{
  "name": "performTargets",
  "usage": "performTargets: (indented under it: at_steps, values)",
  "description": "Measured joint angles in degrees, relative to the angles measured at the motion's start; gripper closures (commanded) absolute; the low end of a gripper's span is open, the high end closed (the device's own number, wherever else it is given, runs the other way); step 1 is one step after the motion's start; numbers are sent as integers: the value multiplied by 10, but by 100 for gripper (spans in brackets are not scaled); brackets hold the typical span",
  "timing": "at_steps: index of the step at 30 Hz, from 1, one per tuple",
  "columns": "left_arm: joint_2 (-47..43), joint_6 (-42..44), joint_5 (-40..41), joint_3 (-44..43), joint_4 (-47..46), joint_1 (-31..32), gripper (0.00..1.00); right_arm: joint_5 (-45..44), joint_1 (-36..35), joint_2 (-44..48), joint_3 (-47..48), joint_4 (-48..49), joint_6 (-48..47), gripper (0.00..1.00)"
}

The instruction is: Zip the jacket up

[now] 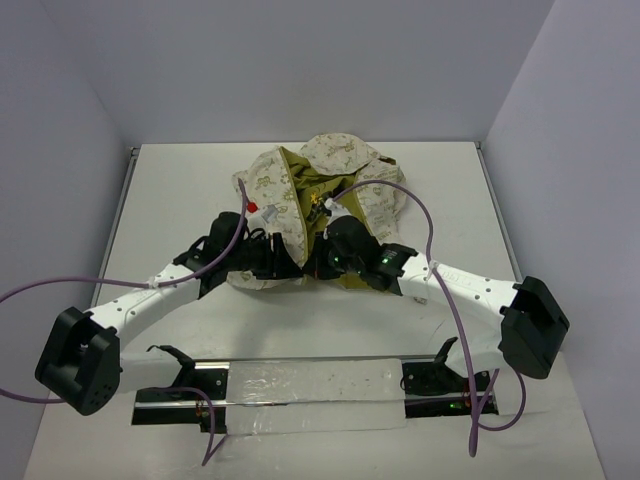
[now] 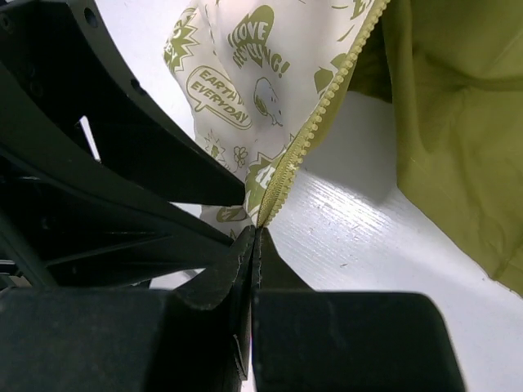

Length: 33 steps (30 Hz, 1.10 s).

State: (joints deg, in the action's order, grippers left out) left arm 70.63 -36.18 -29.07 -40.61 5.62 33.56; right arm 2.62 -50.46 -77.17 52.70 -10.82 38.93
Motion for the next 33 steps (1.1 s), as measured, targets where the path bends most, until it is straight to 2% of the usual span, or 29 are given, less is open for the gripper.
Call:
performTargets:
  at_steps: [12, 13, 16, 17, 21, 27, 33]
  values:
    - [0, -7, -2, 18, -37, 2, 62, 1, 0, -5, 6, -10, 0, 100]
    - [0, -7, -3, 18, -38, 2, 61, 2, 0, -7, 7, -9, 0, 100]
    - [0, -7, -5, 18, -39, 2, 43, 4, 0, -16, 9, -10, 2, 100]
    - [0, -7, -6, 18, -39, 2, 41, 5, 0, -19, 10, -10, 2, 100]
    - [0, -1, -14, 18, -39, 4, 50, 4, 0, -22, 14, -13, 2, 100]
    - [-1, 1, -15, 18, -39, 6, 54, 2, 0, -23, 20, -20, 4, 100]
    - [-1, 2, -16, 18, -40, 11, 71, 2, 0, -24, 21, -21, 4, 100]
